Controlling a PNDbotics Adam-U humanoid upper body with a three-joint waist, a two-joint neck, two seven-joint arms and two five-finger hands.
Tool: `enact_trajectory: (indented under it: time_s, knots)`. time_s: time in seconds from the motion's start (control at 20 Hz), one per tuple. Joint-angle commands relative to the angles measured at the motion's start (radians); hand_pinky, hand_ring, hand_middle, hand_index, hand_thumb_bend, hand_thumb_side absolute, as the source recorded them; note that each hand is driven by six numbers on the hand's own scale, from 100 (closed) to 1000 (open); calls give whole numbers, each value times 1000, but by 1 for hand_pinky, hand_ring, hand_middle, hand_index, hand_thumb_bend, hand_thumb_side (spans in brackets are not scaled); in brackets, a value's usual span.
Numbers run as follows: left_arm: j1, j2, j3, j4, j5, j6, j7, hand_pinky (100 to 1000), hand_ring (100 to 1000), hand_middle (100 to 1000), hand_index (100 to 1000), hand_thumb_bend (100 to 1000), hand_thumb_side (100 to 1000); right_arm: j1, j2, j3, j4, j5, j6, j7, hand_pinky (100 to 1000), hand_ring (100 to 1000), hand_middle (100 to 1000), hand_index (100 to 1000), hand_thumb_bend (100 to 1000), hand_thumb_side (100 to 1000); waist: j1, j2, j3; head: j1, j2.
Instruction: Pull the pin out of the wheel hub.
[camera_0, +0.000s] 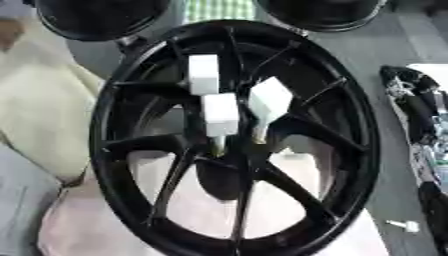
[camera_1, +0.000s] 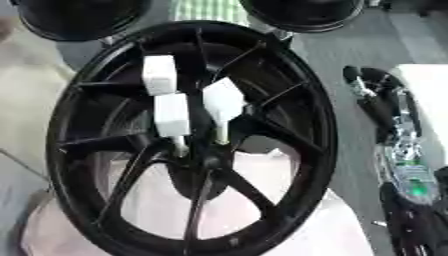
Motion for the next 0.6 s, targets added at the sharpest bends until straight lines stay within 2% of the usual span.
enact_trajectory:
  time_s: [0.05, 0.6]
  knots:
    - [-8, 14, 2, -11, -1, 0, -2, 746, 707, 767, 796, 946, 655, -9, -16, -9, -11, 2, -3, -1, 858, 740, 665, 726, 612, 464, 3, -30, 1, 4, -8]
    - [-12, 17, 1, -13, -5, 0, -2, 746, 708, 765, 792, 950, 655, -9, -18, -11, -11, 1, -3, -3, 858, 739, 665, 726, 614, 464, 3, -25, -2, 0, -8]
